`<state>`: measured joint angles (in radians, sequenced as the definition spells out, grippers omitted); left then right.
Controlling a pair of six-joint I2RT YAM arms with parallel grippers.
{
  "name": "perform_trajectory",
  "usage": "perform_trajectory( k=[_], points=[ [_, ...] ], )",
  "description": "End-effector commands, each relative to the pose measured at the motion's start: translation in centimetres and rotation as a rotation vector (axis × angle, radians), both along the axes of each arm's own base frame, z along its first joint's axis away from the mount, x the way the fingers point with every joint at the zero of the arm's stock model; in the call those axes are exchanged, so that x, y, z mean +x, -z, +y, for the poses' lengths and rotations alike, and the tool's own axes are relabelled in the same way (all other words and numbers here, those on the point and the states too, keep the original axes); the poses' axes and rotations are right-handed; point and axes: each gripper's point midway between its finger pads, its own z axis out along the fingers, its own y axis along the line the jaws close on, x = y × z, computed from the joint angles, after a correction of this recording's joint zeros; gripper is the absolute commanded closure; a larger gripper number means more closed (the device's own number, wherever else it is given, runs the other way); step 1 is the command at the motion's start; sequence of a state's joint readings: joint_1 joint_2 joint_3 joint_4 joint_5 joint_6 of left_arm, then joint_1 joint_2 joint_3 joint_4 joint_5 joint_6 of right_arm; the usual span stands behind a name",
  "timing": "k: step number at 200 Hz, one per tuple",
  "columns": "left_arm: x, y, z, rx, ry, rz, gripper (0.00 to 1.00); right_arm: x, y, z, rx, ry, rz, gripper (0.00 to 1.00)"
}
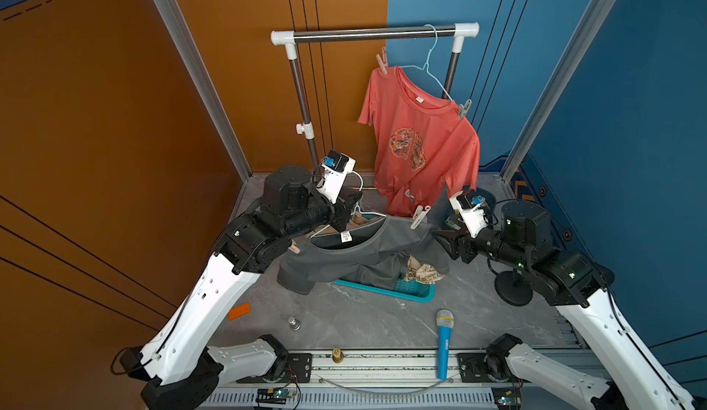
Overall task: Use clothespins to secure the t-shirt on both sides of the hanger
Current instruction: Adjust the T-shirt on the hanger.
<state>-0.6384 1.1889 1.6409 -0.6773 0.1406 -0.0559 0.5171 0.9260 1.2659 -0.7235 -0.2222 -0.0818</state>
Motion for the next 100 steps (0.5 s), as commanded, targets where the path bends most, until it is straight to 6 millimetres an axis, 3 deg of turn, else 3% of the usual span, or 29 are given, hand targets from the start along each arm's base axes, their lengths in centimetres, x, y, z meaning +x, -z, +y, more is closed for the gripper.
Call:
perform_trajectory(
  k=[1, 58, 67, 84, 100],
  points=[
    [-1.6, -3.9, 1.0, -0.060, 0.037, -0.088, 1.00, -0.7, 1.9, 0.5, 0.009, -0.045, 0.077, 0.30],
    [-2.5, -6.6, 1.8, -0.089, 0.048, -0.153, 1.00, -0.4, 2.1, 1.0, 0.123, -0.071, 0.136, 0.34],
    [-2.5, -6.7, 1.8, -0.091, 0.048, -0.154, 1.00, -0.4, 1.7, 1.0, 0.148, -0.079, 0.139, 0.41],
    [-2.5, -6.8, 2.0, -0.090, 0.042, -0.158, 1.00, -0.3, 0.9, 0.7, 0.193, -0.070, 0.140, 0.73],
    [-2.1, -6.8, 2.1, -0.088, 0.028, -0.162, 1.00, -0.3, 0.6, 0.2, 0.216, -0.052, 0.132, 0.85]
  ],
)
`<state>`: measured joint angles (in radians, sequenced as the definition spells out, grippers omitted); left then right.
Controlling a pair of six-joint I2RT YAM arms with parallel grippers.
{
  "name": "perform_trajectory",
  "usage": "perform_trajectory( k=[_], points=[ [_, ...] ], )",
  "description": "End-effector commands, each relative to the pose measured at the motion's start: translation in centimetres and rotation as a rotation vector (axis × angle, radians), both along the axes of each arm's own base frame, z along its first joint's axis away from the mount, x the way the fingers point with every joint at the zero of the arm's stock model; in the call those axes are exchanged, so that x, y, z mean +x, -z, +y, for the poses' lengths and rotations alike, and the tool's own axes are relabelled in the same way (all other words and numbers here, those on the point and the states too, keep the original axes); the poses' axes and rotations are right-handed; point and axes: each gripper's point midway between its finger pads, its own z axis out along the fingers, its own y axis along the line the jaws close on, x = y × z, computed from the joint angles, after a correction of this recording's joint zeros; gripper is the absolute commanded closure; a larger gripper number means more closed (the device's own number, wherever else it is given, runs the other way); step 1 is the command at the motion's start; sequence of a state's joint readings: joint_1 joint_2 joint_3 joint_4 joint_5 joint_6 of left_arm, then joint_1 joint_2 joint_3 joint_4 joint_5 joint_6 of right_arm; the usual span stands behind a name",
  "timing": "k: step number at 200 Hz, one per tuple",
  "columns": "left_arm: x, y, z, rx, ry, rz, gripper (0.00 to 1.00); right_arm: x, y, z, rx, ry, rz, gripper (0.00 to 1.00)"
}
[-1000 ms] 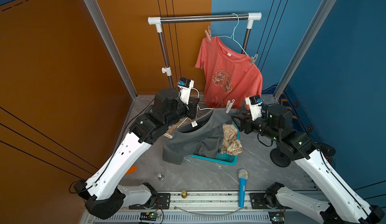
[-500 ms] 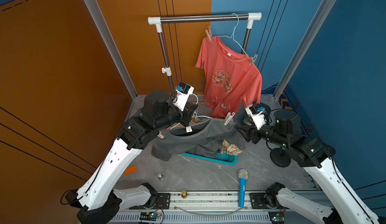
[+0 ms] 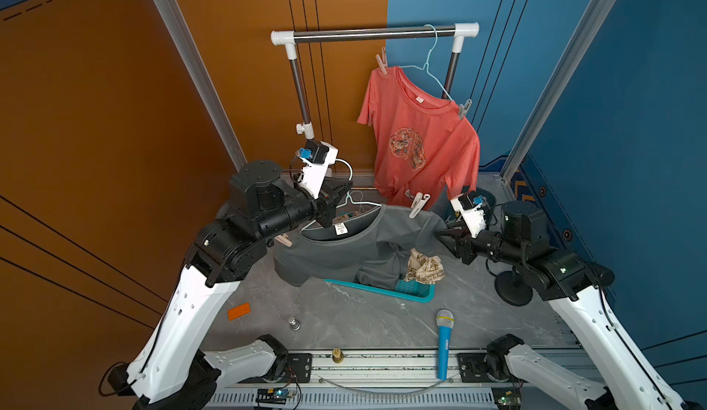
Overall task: Use clothespins to secure the t-shirt on both sides of the hanger
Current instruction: Adjust the T-shirt on the hanger.
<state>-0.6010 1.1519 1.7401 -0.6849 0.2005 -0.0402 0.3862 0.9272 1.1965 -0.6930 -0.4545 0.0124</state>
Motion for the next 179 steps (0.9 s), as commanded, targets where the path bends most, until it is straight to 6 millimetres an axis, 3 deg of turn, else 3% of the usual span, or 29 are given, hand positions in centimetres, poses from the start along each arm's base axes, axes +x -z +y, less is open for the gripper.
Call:
perform_trajectory(
  k=[1, 29, 63, 97, 112, 135, 144, 156, 179],
  points=[
    [-0.2, -1.6, 0.5, -0.013, 0.001, -0.055, 1.00, -0.4, -1.3, 0.0, 0.079, -0.010, -0.012, 0.85],
    [0.8, -1.7, 1.2, -0.019, -0.038, -0.057, 1.00, 0.1, -1.2, -1.7, 0.090, 0.082, -0.017, 1.00],
    [2.3, -2.2, 2.4, -0.070, -0.091, -0.057, 1.00, 0.8, -0.4, -4.1, 0.116, 0.210, 0.016, 1.00],
    [2.9, -2.5, 2.5, -0.118, -0.081, -0.042, 1.00, 0.5, -0.2, -4.2, 0.153, 0.214, 0.038, 1.00],
    [2.8, -2.4, 2.0, -0.130, -0.054, -0.030, 1.00, 0.6, -0.8, -4.1, 0.174, 0.218, 0.049, 0.92],
    [3.2, -1.8, 1.0, -0.132, -0.014, 0.003, 1.00, 0.6, -2.2, -4.6, 0.164, 0.263, 0.033, 0.58],
    [3.3, -1.6, 0.7, -0.129, -0.001, 0.012, 1.00, 0.4, -3.3, -5.1, 0.147, 0.281, 0.001, 0.50],
    [3.3, -1.4, 0.3, -0.119, 0.015, 0.019, 1.00, -0.3, -4.9, -5.8, 0.113, 0.303, -0.058, 0.45],
    [2.8, -1.2, -0.3, -0.090, 0.045, 0.013, 1.00, -1.9, -9.0, -7.5, 0.058, 0.351, -0.201, 0.45]
  ],
)
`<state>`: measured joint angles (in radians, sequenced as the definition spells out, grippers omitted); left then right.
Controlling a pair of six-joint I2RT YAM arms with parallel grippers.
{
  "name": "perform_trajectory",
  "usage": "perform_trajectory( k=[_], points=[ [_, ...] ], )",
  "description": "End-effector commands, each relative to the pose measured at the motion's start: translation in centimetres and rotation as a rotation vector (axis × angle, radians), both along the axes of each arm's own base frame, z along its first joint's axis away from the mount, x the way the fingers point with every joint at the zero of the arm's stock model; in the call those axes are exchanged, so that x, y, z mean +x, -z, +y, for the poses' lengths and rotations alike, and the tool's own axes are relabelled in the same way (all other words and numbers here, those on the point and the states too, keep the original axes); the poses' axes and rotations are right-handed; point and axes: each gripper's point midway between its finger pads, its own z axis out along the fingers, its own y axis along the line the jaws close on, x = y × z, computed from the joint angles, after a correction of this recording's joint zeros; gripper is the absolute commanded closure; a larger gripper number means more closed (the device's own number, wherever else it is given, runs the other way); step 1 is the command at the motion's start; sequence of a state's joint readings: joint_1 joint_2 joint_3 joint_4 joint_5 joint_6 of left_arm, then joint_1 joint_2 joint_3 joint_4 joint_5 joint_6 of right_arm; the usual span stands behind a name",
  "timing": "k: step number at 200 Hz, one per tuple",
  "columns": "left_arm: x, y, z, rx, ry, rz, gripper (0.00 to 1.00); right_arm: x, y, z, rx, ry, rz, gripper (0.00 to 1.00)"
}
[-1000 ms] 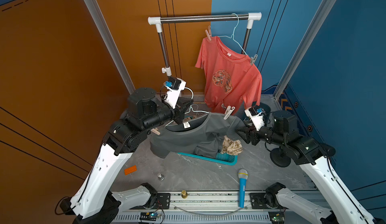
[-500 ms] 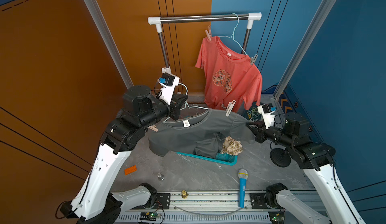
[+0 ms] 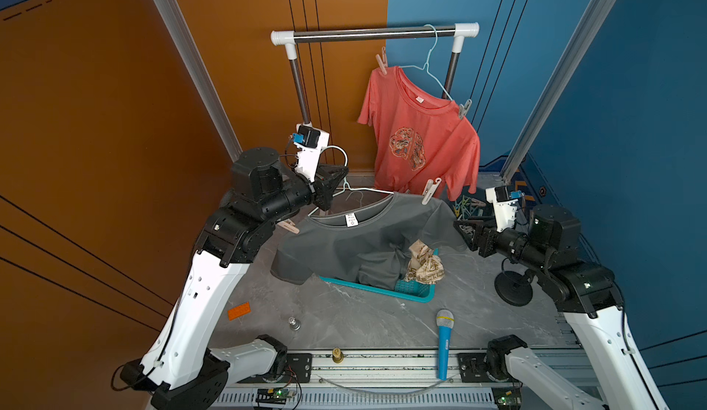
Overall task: Use clothespins to secure the t-shirt on both sides of the hanger
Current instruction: Adjust the T-shirt on the hanger, then adjust the clothespin on the hanger.
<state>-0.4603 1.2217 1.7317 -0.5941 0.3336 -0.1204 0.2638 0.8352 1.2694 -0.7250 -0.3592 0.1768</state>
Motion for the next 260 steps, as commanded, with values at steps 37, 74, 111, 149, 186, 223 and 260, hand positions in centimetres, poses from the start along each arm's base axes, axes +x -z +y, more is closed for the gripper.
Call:
perform_trajectory(
  k=[37, 74, 111, 149, 186, 223, 260],
  points=[
    [-2.1, -1.1, -2.4, 0.046, 0.119, -0.052, 1.00, -4.0, -9.9, 1.1, 0.035, -0.106, -0.282, 0.56],
    [-2.4, -0.2, -4.3, 0.106, 0.139, -0.054, 1.00, -3.4, -11.8, 7.5, 0.115, -0.316, -0.339, 0.58],
    [-3.2, -0.1, -5.7, 0.125, 0.178, -0.055, 1.00, -3.9, -10.7, 15.3, -0.024, -0.504, -0.355, 0.51],
    [-3.7, 0.1, -6.6, 0.143, 0.191, -0.065, 1.00, -1.5, -9.2, 18.5, -0.029, -0.514, -0.297, 0.55],
    [-3.8, 0.3, -7.3, 0.140, 0.211, -0.053, 1.00, -0.8, -8.7, 19.7, 0.009, -0.528, -0.279, 0.59],
    [-4.2, 0.5, -8.1, 0.138, 0.225, -0.059, 1.00, 0.4, -9.6, 19.3, 0.125, -0.521, -0.247, 0.66],
    [-4.6, -0.5, -8.7, 0.113, 0.246, -0.069, 1.00, 1.7, -9.2, 18.9, 0.168, -0.499, -0.214, 0.69]
  ],
)
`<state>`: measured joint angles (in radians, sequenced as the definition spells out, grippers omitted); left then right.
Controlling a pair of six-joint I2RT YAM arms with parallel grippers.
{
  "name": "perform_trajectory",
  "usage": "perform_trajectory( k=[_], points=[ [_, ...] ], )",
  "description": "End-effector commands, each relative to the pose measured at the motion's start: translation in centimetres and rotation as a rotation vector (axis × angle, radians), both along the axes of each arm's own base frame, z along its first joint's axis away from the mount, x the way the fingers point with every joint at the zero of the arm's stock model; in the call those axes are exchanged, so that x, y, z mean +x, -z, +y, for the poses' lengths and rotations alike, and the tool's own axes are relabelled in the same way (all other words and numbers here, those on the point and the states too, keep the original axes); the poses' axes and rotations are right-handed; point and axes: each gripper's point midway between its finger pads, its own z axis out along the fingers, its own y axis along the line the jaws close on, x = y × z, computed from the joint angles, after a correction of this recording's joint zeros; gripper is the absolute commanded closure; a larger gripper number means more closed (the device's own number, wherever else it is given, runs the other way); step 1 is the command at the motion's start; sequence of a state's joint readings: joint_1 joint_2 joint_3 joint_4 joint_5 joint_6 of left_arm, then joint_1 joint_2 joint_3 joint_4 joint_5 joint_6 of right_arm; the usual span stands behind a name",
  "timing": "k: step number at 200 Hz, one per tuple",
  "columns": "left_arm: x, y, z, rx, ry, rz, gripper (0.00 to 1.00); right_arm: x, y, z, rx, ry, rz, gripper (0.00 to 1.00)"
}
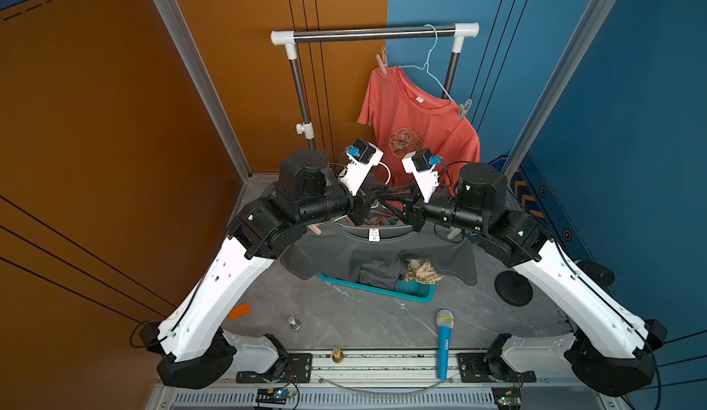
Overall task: Use clothespins to secure the t-shirt on both sides of the hanger
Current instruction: Adjust the clothespin on the hanger.
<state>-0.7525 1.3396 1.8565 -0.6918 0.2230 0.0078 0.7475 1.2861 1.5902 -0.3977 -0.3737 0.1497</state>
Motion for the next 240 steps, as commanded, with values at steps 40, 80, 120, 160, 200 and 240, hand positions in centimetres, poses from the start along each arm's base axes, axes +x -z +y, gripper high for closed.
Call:
perform_trajectory(
  k=[40, 80, 120, 160, 200, 240],
  points=[
    [-1.3, -2.5, -1.0, -0.072, 0.061, -0.037, 1.00, 0.1, -2.0, 0.3, 0.143, -0.053, 0.035, 0.73],
    [-1.3, -2.7, -1.5, -0.076, 0.077, -0.034, 1.00, -0.3, -2.4, 1.3, 0.175, -0.118, 0.060, 0.84],
    [-1.3, -2.8, -1.4, -0.075, 0.065, -0.044, 0.73, -0.4, -2.0, 1.1, 0.175, -0.107, 0.065, 1.00],
    [-0.7, -3.6, 1.5, -0.073, -0.075, -0.092, 0.01, 0.5, -2.4, -0.9, 0.182, -0.046, 0.038, 1.00],
    [1.3, -3.8, 9.5, -0.107, -0.456, -0.140, 0.02, -0.2, -2.1, -1.6, 0.167, -0.063, 0.015, 1.00],
    [3.7, 0.4, 18.9, -0.265, -0.749, 0.090, 0.03, -2.3, -2.5, -1.9, 0.142, -0.146, -0.067, 1.00]
  ],
)
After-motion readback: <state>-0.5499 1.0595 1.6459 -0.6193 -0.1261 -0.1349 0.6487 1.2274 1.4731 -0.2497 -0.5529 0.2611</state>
